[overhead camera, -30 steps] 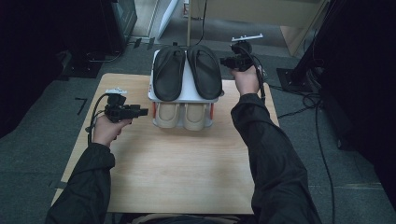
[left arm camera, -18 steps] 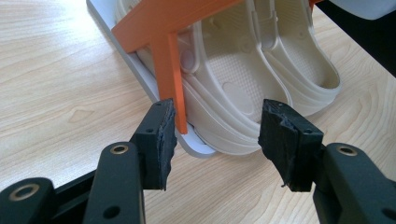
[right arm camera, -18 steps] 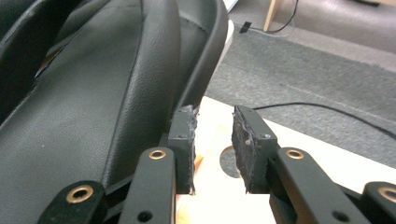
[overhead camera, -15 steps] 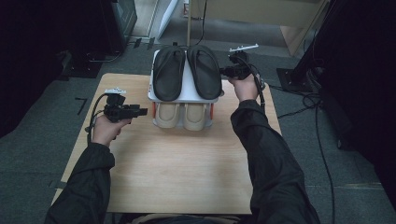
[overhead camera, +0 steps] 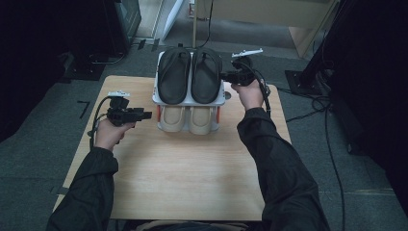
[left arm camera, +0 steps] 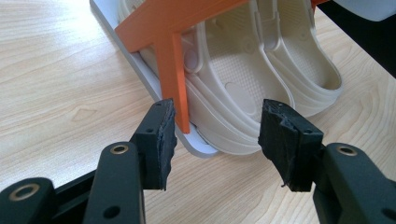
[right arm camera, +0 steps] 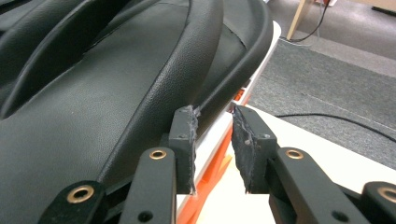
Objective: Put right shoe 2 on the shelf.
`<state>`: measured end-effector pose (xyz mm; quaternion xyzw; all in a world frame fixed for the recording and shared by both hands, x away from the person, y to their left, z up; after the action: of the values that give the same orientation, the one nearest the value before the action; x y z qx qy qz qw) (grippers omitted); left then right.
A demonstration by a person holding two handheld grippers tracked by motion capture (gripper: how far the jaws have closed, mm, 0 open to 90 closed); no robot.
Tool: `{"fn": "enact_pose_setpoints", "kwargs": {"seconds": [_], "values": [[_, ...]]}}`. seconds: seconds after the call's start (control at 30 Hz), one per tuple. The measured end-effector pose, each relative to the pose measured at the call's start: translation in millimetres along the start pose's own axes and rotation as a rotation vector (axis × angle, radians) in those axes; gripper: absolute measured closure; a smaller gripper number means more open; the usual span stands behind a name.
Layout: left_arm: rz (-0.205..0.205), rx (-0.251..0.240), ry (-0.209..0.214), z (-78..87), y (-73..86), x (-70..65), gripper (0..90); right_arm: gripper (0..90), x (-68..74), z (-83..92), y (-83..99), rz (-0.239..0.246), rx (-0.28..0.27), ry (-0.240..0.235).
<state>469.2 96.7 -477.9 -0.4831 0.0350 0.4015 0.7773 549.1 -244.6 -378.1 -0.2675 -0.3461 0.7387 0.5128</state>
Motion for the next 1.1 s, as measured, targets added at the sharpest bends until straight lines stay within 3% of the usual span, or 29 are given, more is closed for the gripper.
{"fn": "enact_pose_setpoints", "kwargs": {"seconds": [0.37, 0.7, 0.77, 0.93, 1.1], "values": [[0.004, 0.001, 0.002, 0.3, 0.5, 1.2, 45.8, 69.7, 3.5, 1.0, -0.4, 0.005, -0.007, -0.017], [0.007, 0.002, -0.003, 1.3, 0.8, 2.2, 45.7, 65.2, -3.4, 8.1, 0.1, -0.005, -0.005, -0.024], [0.008, 0.001, -0.004, 1.6, 0.7, 2.3, 45.7, 63.9, -4.3, 11.2, 0.7, -0.002, -0.025, -0.036], [0.005, 0.007, -0.007, 1.4, 1.1, 1.9, 45.5, 61.3, -6.6, 16.7, 9.3, 0.018, -0.034, -0.043], [0.005, 0.011, -0.008, -0.1, 1.4, 0.9, 44.9, 58.0, -10.3, 22.0, 18.1, 0.006, -0.051, -0.063]]}}
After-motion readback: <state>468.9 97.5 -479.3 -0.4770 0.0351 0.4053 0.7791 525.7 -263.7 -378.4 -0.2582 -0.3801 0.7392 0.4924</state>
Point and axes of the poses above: each handheld gripper's, and its own axes: z roughly backward along the jaws, y roughly out of its underside, x roughly to its left, the point moved 7 cm from there along -z, roughly forward along the jaws, and after that the axes turned 11 degrees about y, right-handed, at the moved point
